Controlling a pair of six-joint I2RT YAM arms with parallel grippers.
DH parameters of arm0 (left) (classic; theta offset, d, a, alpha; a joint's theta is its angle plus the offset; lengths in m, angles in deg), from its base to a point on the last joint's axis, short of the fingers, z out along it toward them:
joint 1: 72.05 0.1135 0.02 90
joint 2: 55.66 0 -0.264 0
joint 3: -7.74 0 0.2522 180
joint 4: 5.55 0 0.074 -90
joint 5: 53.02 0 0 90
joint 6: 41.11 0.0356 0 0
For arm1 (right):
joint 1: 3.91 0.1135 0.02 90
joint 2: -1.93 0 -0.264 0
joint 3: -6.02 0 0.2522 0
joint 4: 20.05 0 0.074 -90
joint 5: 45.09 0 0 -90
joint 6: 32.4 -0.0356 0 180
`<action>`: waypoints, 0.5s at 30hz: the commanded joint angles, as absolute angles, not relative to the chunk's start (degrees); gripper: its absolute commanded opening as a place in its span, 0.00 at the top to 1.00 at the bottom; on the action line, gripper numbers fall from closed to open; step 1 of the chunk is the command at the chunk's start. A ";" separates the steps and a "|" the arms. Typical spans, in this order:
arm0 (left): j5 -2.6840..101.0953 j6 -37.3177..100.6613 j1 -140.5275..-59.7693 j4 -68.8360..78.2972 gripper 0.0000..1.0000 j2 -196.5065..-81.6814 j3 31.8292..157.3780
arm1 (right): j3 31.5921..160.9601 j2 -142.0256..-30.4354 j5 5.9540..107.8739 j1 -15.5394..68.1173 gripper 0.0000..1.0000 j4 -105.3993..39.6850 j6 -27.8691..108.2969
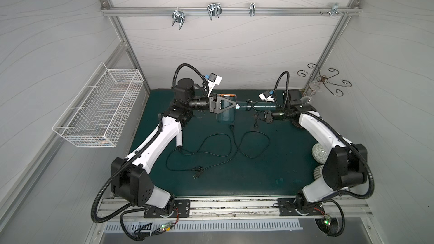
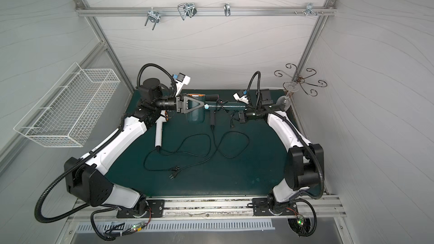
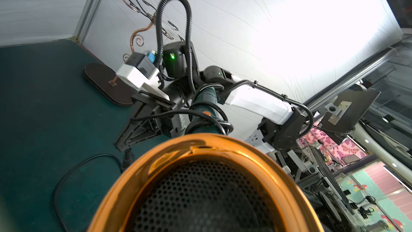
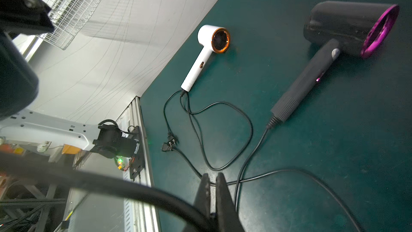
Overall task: Wrap the cord around the hair dryer
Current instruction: Wrap the power cord around the hair dryer.
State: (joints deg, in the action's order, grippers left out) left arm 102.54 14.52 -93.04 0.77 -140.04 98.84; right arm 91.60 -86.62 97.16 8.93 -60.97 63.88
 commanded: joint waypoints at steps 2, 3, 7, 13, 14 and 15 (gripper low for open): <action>103.65 10.35 -91.86 -11.78 1.00 -140.01 103.85 | 86.91 -82.76 97.13 10.33 1.00 -54.60 57.03; 103.45 10.16 -91.53 -12.00 1.00 -140.17 104.03 | 85.98 -82.26 97.09 10.58 1.00 -53.92 56.33; 103.16 9.54 -90.45 -12.42 1.00 -140.53 105.39 | 83.31 -80.65 96.73 11.53 1.00 -52.90 54.79; 102.89 8.73 -89.72 -12.97 1.00 -140.50 106.48 | 81.50 -80.31 97.55 11.73 1.00 -52.37 54.30; 102.89 8.70 -89.69 -12.97 1.00 -140.65 106.57 | 81.44 -80.54 97.56 11.86 1.00 -52.35 54.28; 102.86 8.56 -89.63 -13.01 1.00 -140.62 106.65 | 81.35 -80.74 97.56 11.98 1.00 -52.29 54.12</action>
